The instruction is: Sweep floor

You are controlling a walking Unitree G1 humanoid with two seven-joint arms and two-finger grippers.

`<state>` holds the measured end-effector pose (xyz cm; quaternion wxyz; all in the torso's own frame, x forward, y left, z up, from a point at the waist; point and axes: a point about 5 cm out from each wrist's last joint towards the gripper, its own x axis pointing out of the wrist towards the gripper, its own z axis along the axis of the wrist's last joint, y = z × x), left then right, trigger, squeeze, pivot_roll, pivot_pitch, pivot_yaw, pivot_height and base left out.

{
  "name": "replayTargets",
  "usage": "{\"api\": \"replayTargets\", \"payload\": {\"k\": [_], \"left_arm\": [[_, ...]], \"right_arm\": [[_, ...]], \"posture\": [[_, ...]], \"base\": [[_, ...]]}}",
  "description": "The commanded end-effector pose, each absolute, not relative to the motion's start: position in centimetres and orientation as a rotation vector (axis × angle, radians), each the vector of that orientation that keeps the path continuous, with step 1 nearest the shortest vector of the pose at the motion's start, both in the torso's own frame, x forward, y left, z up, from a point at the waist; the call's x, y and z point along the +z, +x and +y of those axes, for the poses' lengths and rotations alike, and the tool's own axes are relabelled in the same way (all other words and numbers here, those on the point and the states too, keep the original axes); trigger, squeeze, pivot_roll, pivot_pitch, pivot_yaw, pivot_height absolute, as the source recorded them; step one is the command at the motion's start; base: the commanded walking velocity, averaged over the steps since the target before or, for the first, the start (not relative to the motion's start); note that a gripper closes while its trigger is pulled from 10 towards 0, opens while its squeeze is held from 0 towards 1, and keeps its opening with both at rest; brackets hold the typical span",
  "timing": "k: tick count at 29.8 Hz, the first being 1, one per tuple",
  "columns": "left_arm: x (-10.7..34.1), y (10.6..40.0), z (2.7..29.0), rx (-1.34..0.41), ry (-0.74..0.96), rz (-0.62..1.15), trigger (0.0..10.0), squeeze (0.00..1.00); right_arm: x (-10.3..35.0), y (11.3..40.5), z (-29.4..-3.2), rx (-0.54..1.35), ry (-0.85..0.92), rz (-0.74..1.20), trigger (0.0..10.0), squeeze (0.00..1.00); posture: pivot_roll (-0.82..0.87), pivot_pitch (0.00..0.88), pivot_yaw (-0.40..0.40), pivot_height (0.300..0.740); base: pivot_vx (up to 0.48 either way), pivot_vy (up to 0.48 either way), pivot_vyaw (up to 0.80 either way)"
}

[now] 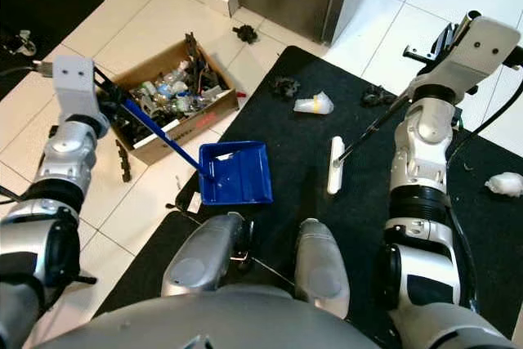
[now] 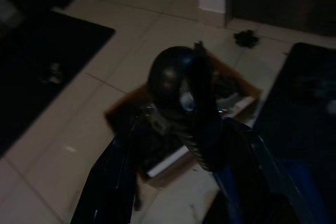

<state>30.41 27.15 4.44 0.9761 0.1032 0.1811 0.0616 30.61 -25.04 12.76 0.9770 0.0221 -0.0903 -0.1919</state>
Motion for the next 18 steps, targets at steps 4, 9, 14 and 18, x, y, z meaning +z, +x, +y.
{"api": "replayTargets", "payload": {"k": [4, 9, 14, 18], "left_arm": [[3.91, 30.09, 27.84, 0.160, 0.092, 0.416, 10.0, 0.00], [3.61, 30.05, 27.79, 0.196, -0.030, 0.425, 10.0, 0.00], [3.68, 30.14, 27.96, 0.221, -0.092, 0.419, 10.0, 0.00], [4.09, 30.50, 28.22, 0.216, -0.137, 0.417, 10.0, 0.00]], "right_arm": [[13.32, 30.38, -25.58, -0.399, 0.037, -0.216, 10.0, 0.00], [13.34, 30.07, -25.85, -0.405, 0.030, -0.217, 10.0, 0.00], [13.41, 29.91, -26.00, -0.408, 0.026, -0.217, 10.0, 0.00], [13.47, 29.87, -25.90, -0.402, 0.023, -0.216, 10.0, 0.00]], "posture": [[0.12, 0.016, -0.009, 0.740], [0.10, 0.024, -0.014, 0.740], [0.09, 0.032, -0.018, 0.740], [0.09, 0.045, -0.022, 0.740]], "base": [[0.000, 0.000, 0.00], [0.000, 0.000, 0.00], [0.000, 0.000, 0.00], [0.000, 0.000, 0.00]]}}
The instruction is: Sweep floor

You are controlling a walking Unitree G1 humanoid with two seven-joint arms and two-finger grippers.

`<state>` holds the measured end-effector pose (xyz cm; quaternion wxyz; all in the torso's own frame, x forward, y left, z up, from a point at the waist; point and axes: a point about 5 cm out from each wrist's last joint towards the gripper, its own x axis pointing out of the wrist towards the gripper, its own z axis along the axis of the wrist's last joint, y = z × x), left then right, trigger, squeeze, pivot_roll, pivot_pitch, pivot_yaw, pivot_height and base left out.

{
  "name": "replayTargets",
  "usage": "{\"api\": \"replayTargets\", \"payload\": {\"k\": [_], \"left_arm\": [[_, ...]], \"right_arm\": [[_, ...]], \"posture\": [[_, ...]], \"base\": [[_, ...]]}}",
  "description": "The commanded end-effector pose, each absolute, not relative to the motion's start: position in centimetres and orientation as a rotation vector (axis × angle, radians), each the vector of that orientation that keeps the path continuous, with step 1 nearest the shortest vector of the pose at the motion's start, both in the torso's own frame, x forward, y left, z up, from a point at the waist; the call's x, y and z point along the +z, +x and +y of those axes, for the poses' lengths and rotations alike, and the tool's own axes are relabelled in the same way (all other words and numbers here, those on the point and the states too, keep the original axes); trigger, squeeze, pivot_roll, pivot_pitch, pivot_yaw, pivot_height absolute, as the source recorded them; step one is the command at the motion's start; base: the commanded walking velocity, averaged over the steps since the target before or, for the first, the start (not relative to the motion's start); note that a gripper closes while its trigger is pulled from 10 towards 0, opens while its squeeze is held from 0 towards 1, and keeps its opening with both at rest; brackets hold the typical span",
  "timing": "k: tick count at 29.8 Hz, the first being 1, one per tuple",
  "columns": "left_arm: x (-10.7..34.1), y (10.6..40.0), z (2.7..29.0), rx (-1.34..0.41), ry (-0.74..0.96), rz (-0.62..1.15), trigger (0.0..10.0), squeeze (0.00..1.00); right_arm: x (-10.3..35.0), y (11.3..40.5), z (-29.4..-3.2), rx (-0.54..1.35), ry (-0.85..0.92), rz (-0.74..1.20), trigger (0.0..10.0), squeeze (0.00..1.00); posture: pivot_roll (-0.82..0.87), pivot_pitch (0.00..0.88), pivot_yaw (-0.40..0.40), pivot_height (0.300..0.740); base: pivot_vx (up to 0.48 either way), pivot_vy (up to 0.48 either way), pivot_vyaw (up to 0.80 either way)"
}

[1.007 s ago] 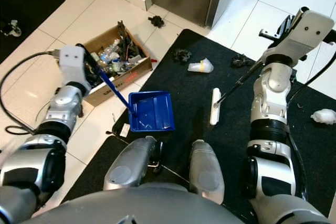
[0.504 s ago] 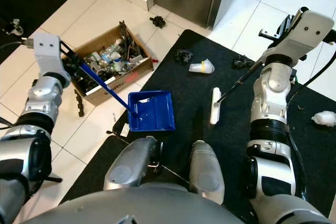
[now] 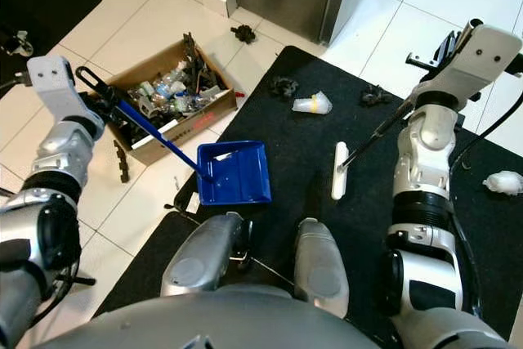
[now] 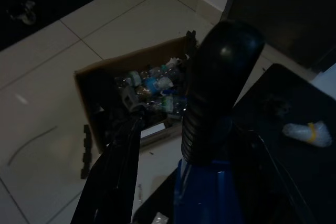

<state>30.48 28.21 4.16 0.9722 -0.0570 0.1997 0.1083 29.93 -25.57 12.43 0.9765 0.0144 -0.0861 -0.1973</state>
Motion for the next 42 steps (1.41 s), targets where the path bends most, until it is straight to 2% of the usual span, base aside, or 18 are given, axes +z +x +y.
{"api": "replayTargets", "payload": {"k": [1, 12, 18, 19, 21, 22, 23, 25, 26, 27, 28, 29, 30, 31, 42], "left_arm": [[4.2, 30.6, 28.2, 0.210, -0.140, 0.417, 10.0, 0.00], [4.9, 31.8, 27.2, 0.115, -0.138, 0.449, 10.0, 0.00], [4.8, 32.0, 26.8, 0.055, -0.055, 0.514, 10.0, 0.00], [4.9, 32.0, 26.8, 0.049, -0.044, 0.521, 8.4, 0.00], [4.9, 32.0, 26.9, 0.046, -0.039, 0.525, 8.4, 0.00], [4.9, 31.9, 26.9, 0.039, -0.028, 0.532, 5.4, 0.00], [4.9, 31.9, 26.9, 0.039, -0.028, 0.532, 5.4, 0.00], [4.6, 31.7, 27.0, 0.018, 0.008, 0.554, 3.8, 0.00], [4.6, 31.7, 27.0, 0.018, 0.008, 0.554, 3.8, 0.00], [4.5, 31.5, 27.2, 0.012, 0.024, 0.562, 3.1, 0.00], [4.5, 31.4, 27.4, 0.016, 0.038, 0.564, 1.8, 0.00], [4.5, 31.4, 27.4, 0.016, 0.038, 0.564, 1.8, 0.00], [4.6, 31.4, 27.5, 0.017, 0.052, 0.563, 0.6, 0.00], [4.6, 31.4, 27.6, 0.018, 0.064, 0.560, 0.0, 0.00], [6.1, 32.4, 27.6, -0.001, 0.176, 0.473, 0.0, 0.00]], "right_arm": [[13.5, 29.9, -25.9, -0.401, 0.023, -0.216, 10.0, 0.00], [13.3, 28.9, -26.0, -0.414, 0.017, -0.214, 10.0, 0.00], [12.7, 27.2, -26.3, -0.453, 0.016, -0.200, 10.0, 0.00], [12.5, 27.0, -26.3, -0.456, 0.016, -0.195, 10.0, 0.00], [12.5, 26.9, -26.3, -0.458, 0.017, -0.193, 10.0, 0.00], [12.4, 26.7, -26.2, -0.460, 0.018, -0.189, 10.0, 0.00], [12.4, 26.7, -26.2, -0.460, 0.018, -0.189, 10.0, 0.00], [12.2, 26.5, -26.2, -0.465, 0.019, -0.185, 10.0, 0.00], [12.2, 26.5, -26.2, -0.465, 0.019, -0.185, 10.0, 0.00], [12.2, 26.4, -26.1, -0.466, 0.020, -0.183, 10.0, 0.00], [12.2, 26.4, -26.0, -0.465, 0.022, -0.182, 10.0, 0.00], [12.2, 26.4, -26.0, -0.465, 0.022, -0.182, 10.0, 0.00], [12.2, 26.5, -26.0, -0.463, 0.023, -0.180, 10.0, 0.00], [12.1, 26.5, -25.9, -0.462, 0.024, -0.178, 10.0, 0.00], [12.2, 27.1, -25.6, -0.450, 0.032, -0.172, 10.0, 0.00]], "posture": [[0.09, 0.045, -0.022, 0.740], [0.05, 0.084, 0.005, 0.740], [0.03, 0.122, 0.034, 0.740], [0.03, 0.132, 0.042, 0.740], [0.03, 0.132, 0.042, 0.740], [0.03, 0.136, 0.046, 0.740], [0.03, 0.136, 0.046, 0.740], [0.03, 0.143, 0.053, 0.740], [0.03, 0.143, 0.053, 0.740], [0.04, 0.148, 0.054, 0.740], [0.04, 0.150, 0.054, 0.740], [0.04, 0.150, 0.054, 0.740], [0.04, 0.150, 0.054, 0.740], [0.05, 0.150, 0.053, 0.740], [0.07, 0.113, 0.047, 0.740]], "base": [[0.000, 0.000, 0.00], [0.000, 0.000, 0.00], [0.000, 0.000, 0.00], [0.000, 0.000, 0.00], [0.000, 0.000, 0.00], [0.000, 0.000, 0.00], [0.000, 0.000, 0.00], [0.000, 0.000, 0.00], [0.000, 0.000, 0.00], [0.000, 0.000, 0.00], [0.000, 0.000, 0.00], [0.000, 0.000, 0.00], [0.000, 0.000, 0.00], [0.000, 0.000, 0.00], [0.000, 0.000, 0.00]]}}
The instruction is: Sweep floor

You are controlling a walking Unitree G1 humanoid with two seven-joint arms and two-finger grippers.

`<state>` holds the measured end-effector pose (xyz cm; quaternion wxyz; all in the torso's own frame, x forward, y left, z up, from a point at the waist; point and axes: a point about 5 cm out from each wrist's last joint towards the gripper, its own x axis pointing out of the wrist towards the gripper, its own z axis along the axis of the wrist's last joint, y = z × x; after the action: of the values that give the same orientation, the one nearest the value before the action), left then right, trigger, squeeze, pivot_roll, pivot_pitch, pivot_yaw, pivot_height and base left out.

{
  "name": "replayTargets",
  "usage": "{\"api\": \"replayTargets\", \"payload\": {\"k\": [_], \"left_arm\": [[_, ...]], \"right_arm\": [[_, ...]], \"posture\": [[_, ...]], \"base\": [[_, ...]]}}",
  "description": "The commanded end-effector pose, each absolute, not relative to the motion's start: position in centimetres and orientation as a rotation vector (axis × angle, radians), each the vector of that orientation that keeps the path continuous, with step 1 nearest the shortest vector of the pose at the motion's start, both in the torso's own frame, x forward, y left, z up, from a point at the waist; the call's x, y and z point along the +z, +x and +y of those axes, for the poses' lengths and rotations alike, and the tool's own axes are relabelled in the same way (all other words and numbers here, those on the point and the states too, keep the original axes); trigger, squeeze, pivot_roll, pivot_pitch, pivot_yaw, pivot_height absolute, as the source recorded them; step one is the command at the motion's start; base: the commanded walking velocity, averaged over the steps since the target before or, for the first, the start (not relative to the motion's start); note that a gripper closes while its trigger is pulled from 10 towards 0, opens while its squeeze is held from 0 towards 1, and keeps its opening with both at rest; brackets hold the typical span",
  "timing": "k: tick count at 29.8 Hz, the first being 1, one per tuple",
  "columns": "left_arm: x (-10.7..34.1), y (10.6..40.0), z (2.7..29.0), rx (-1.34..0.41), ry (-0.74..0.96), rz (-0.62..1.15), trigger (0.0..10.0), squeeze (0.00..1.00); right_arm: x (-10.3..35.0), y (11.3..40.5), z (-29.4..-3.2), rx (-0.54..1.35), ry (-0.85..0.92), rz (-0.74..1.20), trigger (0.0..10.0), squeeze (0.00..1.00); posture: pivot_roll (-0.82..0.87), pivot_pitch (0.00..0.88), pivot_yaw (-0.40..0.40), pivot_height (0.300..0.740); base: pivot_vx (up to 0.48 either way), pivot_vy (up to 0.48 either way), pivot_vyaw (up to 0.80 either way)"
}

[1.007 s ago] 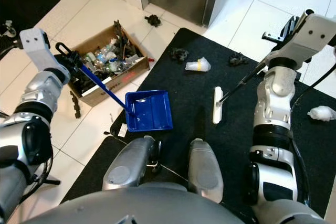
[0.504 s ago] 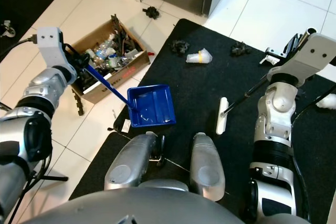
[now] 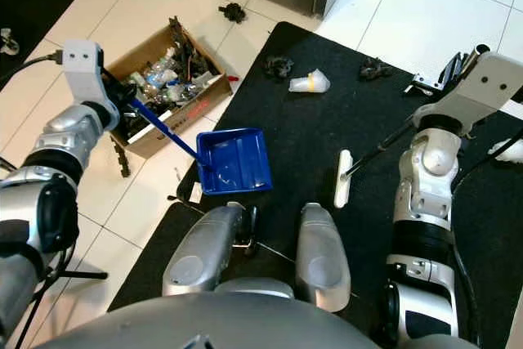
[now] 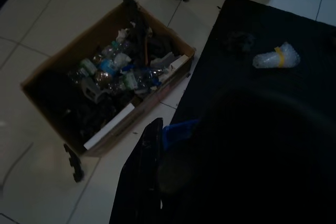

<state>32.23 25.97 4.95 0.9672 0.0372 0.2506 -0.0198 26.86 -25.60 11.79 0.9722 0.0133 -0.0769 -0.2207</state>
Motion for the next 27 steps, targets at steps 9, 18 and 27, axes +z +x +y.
{"api": "replayTargets", "payload": {"k": [9, 18, 27], "left_arm": [[8.9, 34.3, 25.9, -0.089, 0.204, 0.306, 10.0, 0.00], [9.6, 34.5, 22.0, -0.212, -0.075, 0.209, 10.0, 0.00], [10.2, 33.6, 19.2, -0.340, -0.018, 0.164, 10.0, 0.00]], "right_arm": [[12.8, 28.2, -25.6, -0.446, 0.038, -0.190, 10.0, 0.00], [10.2, 29.8, -25.2, -0.427, 0.095, -0.080, 10.0, 0.00], [8.2, 30.5, -23.8, -0.343, 0.058, 0.006, 10.0, 0.00]], "posture": [[0.11, 0.072, 0.043, 0.740], [0.13, 0.018, 0.022, 0.740], [0.14, 0.000, 0.014, 0.740]], "base": [[0.000, 0.000, 0.00], [0.000, 0.000, 0.00], [0.000, 0.000, 0.00]]}}
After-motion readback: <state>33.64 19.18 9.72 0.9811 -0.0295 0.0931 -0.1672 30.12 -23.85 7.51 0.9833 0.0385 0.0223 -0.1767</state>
